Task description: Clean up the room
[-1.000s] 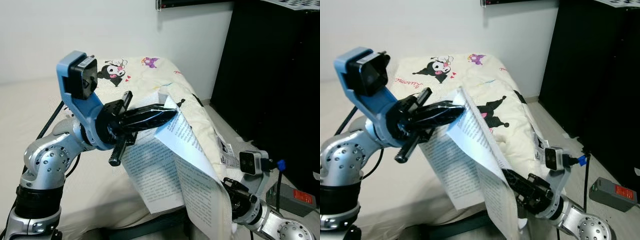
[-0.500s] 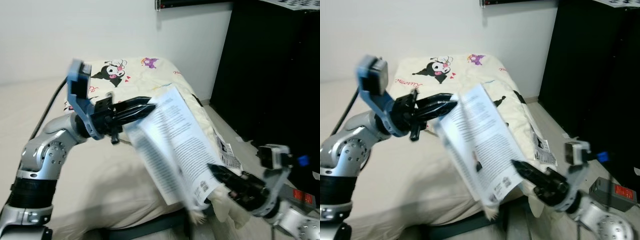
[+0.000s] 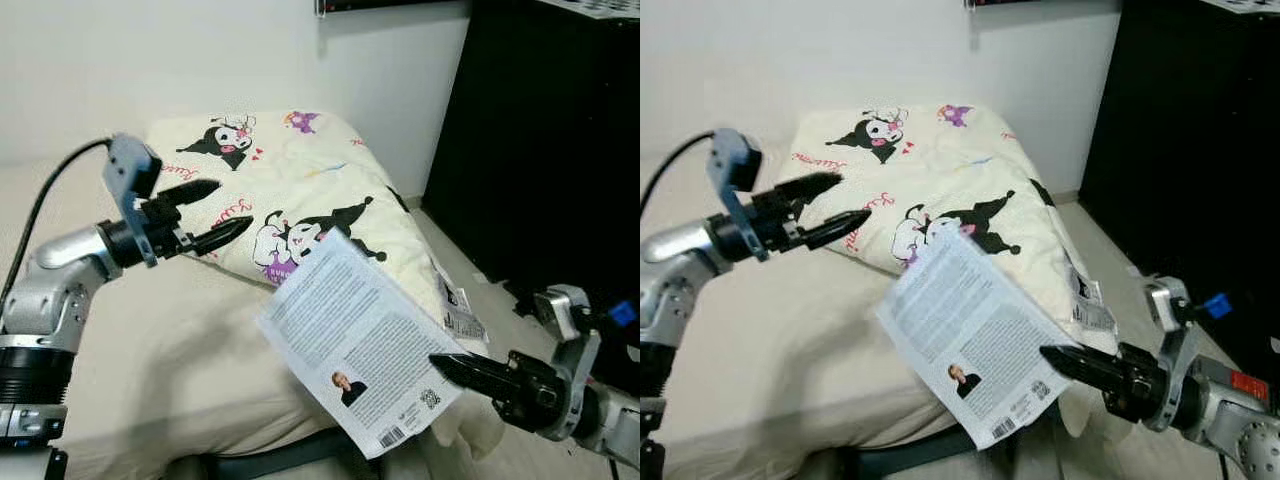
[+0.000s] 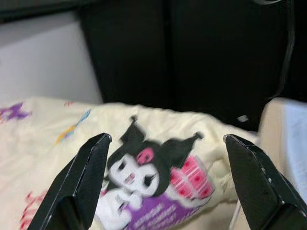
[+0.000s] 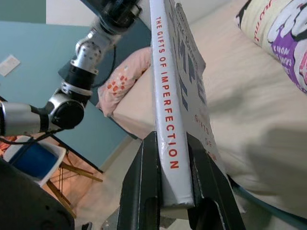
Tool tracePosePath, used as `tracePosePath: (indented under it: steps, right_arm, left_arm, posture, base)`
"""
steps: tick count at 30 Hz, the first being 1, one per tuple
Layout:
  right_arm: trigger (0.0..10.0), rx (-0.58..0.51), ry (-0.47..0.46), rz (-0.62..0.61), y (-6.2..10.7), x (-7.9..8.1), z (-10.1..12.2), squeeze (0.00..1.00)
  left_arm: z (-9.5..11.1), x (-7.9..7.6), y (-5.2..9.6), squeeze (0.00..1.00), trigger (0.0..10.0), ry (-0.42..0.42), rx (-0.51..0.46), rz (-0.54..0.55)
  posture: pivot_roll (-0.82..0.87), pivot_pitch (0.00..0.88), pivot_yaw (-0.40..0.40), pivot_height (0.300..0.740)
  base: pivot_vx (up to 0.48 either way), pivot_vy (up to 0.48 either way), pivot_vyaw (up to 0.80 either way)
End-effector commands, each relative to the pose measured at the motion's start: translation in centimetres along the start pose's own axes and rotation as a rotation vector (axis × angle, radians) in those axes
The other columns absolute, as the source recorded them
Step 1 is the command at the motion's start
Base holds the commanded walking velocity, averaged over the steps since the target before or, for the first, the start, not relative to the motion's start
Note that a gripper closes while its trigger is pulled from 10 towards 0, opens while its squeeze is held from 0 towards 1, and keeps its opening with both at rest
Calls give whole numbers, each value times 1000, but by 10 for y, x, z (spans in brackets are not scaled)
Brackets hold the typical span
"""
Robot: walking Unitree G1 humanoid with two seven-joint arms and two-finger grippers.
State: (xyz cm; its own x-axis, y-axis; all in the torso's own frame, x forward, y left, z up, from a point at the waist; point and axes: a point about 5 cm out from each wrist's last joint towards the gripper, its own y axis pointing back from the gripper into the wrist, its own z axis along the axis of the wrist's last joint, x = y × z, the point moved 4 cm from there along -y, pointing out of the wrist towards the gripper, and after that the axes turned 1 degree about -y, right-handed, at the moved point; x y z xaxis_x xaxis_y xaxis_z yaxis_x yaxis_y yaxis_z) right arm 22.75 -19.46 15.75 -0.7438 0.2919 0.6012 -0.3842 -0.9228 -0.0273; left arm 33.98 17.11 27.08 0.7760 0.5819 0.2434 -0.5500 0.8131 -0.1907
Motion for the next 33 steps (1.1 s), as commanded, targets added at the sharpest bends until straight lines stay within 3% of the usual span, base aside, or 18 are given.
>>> tracePosePath:
  steps: [1, 3, 4, 6, 7, 8, 9, 13, 14, 15, 17, 19, 20, 23, 30, 32, 33]
  right_arm:
    - [0, 65, 35, 20, -6, 1, -4, 0]
    - [0, 116, 80, -8, -9, -4, -5, 0]
    - [0, 116, 80, -8, -9, -4, -5, 0]
    - [0, 112, 116, -9, -10, -5, 2, 0]
    - [0, 112, 116, -9, -10, -5, 2, 0]
    - [0, 119, 132, -1, -11, -2, 5, 0]
    - [0, 133, 147, 11, -13, 0, 6, 0]
    - [0, 152, 160, 26, -14, 3, 7, 0]
    - [0, 164, 164, 29, -15, 4, 6, 0]
    - [0, 166, 168, 37, -16, 6, 5, 0]
    - [0, 166, 168, 37, -16, 6, 5, 0]
    - [0, 176, 174, 51, -18, 8, 4, 0]
    - [0, 176, 174, 51, -18, 8, 4, 0]
    - [0, 192, 170, 58, -18, 8, 0, 0]
    - [0, 194, 162, 69, -19, 9, -2, 0]
    - [0, 194, 161, 70, -19, 9, -3, 0]
    - [0, 193, 161, 71, -20, 9, -3, 0]
  left_arm:
    - [8, -17, -3, 1000, 10000, 47, -45, -114]
    - [12, -42, -4, 1000, 10000, 205, -81, -278]
    - [12, -42, -4, 1000, 10000, 205, -81, -278]
    - [4, -63, -2, 1000, 10000, 293, -19, -408]
    - [4, -63, -2, 1000, 10000, 293, -19, -408]
    - [-7, -72, -1, 980, 10000, 306, 40, -448]
    - [-17, -79, -2, 600, 10000, 309, 90, -466]
    - [-25, -84, -3, 600, 10000, 307, 129, -475]
    - [-29, -83, -5, 118, 10000, 301, 142, -460]
    - [-35, -77, -10, 0, 10000, 282, 154, -396]
    - [-35, -77, -10, 0, 10000, 282, 154, -396]
    - [-40, -59, -19, 0, 10000, 253, 149, -262]
    - [-40, -59, -19, 0, 10000, 253, 149, -262]
    - [-31, -39, -22, 0, 10000, 248, 97, -150]
    - [-27, -41, -19, 0, 10000, 245, 88, -174]
    - [-29, -48, -18, 0, 10000, 251, 97, -210]
    - [-32, -63, -13, 0, 10000, 262, 114, -304]
  posture:
    - [-135, 26, -10, 530]
    - [-131, 26, -10, 530]
    - [-131, 26, -10, 530]
    - [-130, 26, -7, 530]
    - [-130, 26, -7, 530]
    - [-131, 27, -5, 530]
    - [-133, 28, -4, 530]
    - [-133, 28, -4, 530]
    - [-135, 26, -5, 530]
    - [-135, 29, -5, 530]
    - [-135, 29, -5, 530]
    - [-137, 30, -4, 530]
    - [-137, 30, -4, 530]
    - [-136, 32, -5, 530]
    - [-136, 33, -6, 530]
    - [-136, 32, -6, 530]
    - [-138, 33, -4, 530]
  base:
    - [0, 0, 0]
    - [0, 0, 0]
    - [0, 0, 0]
    - [0, 0, 0]
    - [0, 0, 0]
    - [0, 0, 0]
    - [0, 0, 0]
    - [0, 0, 0]
    - [0, 0, 0]
    - [0, 0, 0]
    - [0, 0, 0]
    - [0, 0, 0]
    - [0, 0, 0]
    - [0, 0, 0]
    - [0, 0, 0]
    - [0, 0, 0]
    - [0, 0, 0]
